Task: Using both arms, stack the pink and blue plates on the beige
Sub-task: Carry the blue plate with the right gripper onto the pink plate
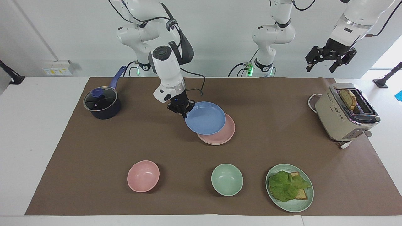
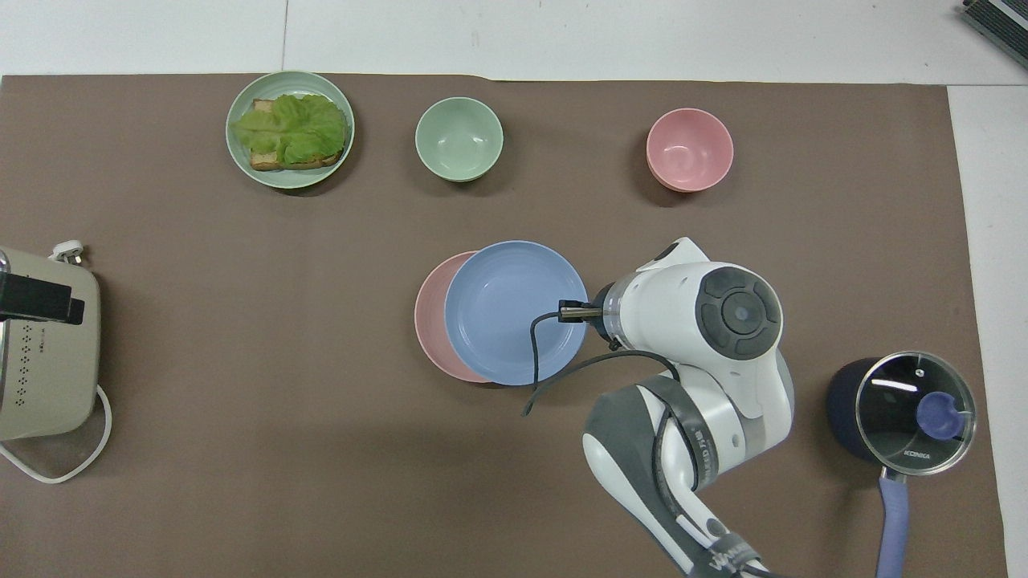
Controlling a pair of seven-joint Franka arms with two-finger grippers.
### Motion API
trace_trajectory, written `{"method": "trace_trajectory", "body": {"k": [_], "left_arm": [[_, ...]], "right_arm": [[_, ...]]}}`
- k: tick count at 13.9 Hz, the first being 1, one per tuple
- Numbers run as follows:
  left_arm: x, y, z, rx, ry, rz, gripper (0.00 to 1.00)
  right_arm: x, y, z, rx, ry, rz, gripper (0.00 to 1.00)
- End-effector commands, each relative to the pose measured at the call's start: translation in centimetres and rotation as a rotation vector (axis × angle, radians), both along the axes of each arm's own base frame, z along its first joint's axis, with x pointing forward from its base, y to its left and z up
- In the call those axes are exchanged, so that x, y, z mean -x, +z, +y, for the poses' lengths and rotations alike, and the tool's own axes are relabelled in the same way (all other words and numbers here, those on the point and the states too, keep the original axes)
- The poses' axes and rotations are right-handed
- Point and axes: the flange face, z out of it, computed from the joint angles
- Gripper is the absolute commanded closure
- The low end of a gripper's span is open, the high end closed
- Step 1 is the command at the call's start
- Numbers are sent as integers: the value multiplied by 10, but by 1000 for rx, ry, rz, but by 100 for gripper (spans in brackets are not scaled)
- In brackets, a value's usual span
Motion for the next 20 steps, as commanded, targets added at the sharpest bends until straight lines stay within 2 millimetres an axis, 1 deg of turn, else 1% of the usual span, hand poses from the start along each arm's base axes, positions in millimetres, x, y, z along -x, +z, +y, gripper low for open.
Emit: {"method": "trace_trajectory", "body": {"k": [1,4,5,8,9,14,18,20], "left_arm": [[4,2,2,6,3,-12,0],[4,2,1,6,1,-12,0],[4,1,2,6,2,-9,0],[5,2,1,6,1,-10,0],[4,2,1,6,0,-12,0],[4,1,2,6,1,-9,0],[4,2,2,6,2,-10,0],[4,2,1,6,0,-12,0]], "right_arm": [[-2,-15,18,-20,-9,11,100],[4,-30,31,-15,5,29,100],[10,-35,43,-18,18,22,100],[13,-41,47,-15,23,29,100],[12,-45,47,-12,26,34,100],[8,-46,44,-15,34,18,100],[-1,-47,40,-35,13,-29,100],[-1,-48,40,-34,16,-32,100]]}}
